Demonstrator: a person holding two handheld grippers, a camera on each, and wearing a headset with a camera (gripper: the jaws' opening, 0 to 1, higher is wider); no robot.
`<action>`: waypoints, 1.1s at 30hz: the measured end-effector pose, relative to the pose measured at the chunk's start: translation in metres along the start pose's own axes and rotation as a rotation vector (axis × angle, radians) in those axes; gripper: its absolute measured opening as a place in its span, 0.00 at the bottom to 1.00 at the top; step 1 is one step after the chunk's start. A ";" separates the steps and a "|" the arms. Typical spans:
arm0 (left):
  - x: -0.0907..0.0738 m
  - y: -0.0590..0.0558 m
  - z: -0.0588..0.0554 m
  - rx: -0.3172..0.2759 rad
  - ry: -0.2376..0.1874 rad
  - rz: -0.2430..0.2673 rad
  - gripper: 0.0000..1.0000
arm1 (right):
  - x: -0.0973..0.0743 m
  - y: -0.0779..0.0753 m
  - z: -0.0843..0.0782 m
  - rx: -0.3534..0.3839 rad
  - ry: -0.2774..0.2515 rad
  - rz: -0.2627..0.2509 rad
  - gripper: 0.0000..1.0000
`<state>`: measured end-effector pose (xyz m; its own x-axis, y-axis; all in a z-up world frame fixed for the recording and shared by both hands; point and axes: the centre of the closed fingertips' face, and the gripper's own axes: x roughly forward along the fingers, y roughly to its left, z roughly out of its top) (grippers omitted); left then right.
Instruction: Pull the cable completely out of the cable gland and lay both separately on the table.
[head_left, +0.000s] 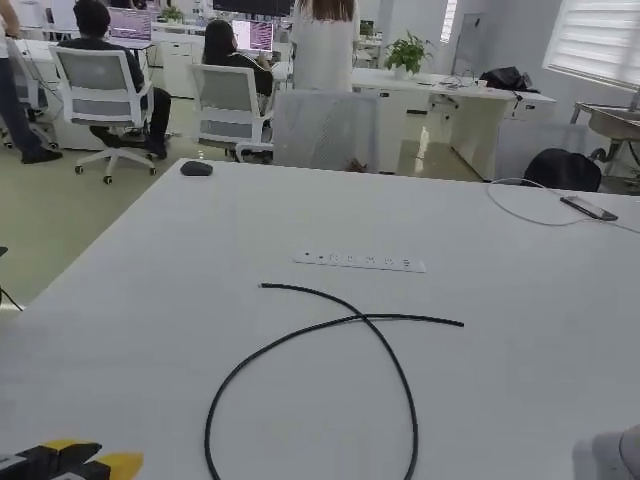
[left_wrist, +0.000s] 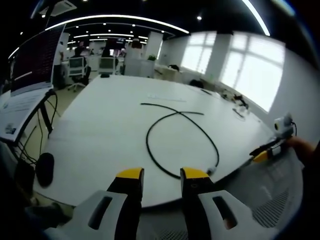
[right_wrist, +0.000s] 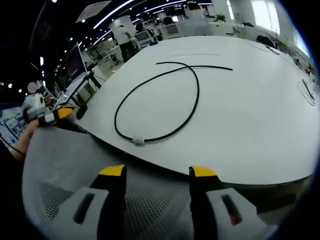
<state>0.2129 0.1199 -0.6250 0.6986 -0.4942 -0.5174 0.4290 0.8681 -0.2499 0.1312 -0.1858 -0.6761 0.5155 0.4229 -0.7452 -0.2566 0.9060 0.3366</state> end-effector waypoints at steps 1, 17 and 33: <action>0.000 -0.001 0.000 0.001 0.003 -0.003 0.30 | 0.000 0.000 0.000 0.001 0.000 0.000 0.53; 0.000 -0.002 -0.002 0.014 0.013 -0.009 0.30 | -0.001 -0.001 0.001 0.025 -0.013 0.001 0.52; 0.004 -0.010 -0.005 0.096 0.054 -0.049 0.34 | 0.000 0.001 0.001 0.018 0.000 0.011 0.52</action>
<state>0.2090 0.1091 -0.6284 0.6444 -0.5304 -0.5508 0.5167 0.8330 -0.1977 0.1318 -0.1852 -0.6756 0.5125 0.4330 -0.7415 -0.2476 0.9014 0.3552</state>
